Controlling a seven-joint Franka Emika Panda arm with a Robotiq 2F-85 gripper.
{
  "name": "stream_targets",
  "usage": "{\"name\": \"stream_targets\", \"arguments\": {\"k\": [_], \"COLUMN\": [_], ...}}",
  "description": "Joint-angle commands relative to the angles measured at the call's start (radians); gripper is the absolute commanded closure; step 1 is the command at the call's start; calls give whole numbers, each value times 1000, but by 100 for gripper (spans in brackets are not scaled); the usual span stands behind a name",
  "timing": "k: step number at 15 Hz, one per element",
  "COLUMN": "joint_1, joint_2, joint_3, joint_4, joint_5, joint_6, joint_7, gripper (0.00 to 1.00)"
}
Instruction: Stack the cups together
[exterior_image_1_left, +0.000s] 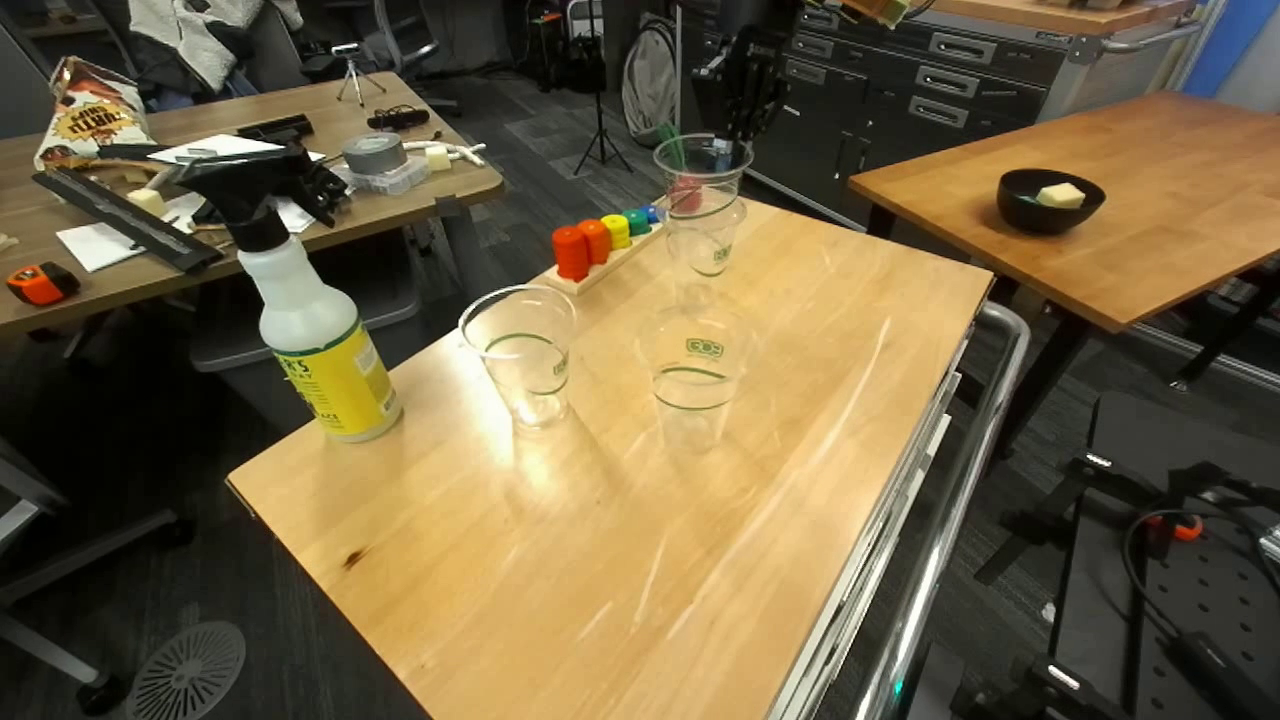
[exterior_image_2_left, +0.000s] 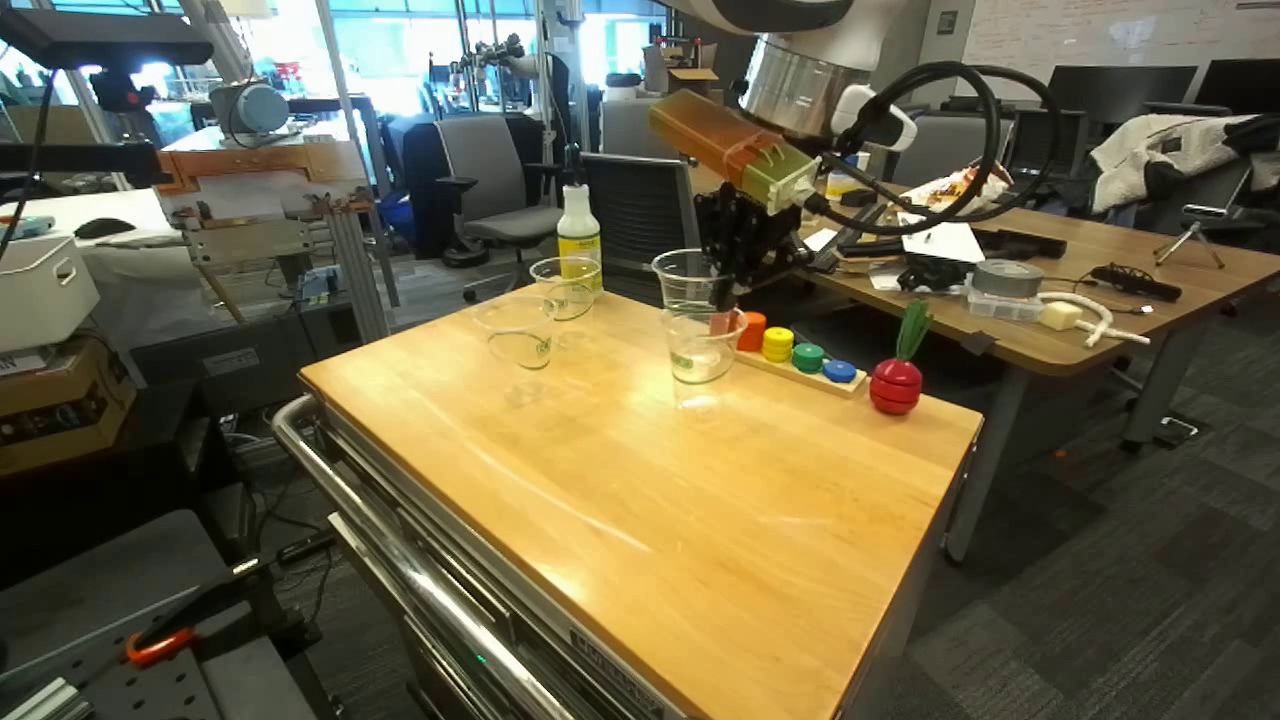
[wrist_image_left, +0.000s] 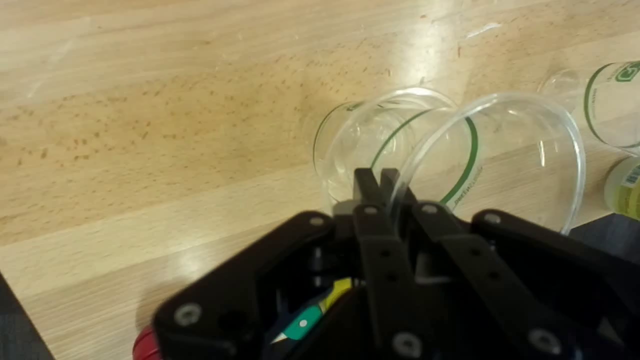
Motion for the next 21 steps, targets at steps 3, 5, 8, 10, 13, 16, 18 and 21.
{"name": "stream_targets", "arguments": {"k": [3, 5, 8, 10, 13, 16, 18, 21], "joint_1": [3, 4, 6, 7, 9, 10, 9, 11], "joint_2": [-26, -20, -10, -4, 9, 21, 20, 15], "joint_3": [13, 15, 16, 17, 19, 23, 28, 30], "joint_4": [-44, -50, -62, -72, -79, -78, -76, -75], "joint_5": [-66, -82, -98, -113, -130, -126, -118, -114], "joint_6": [95, 112, 125, 130, 130, 137, 134, 152], "joint_7": [-6, -2, 3, 3, 6, 16, 21, 33], "gripper": [45, 30, 8, 0, 0, 34, 51, 73]}}
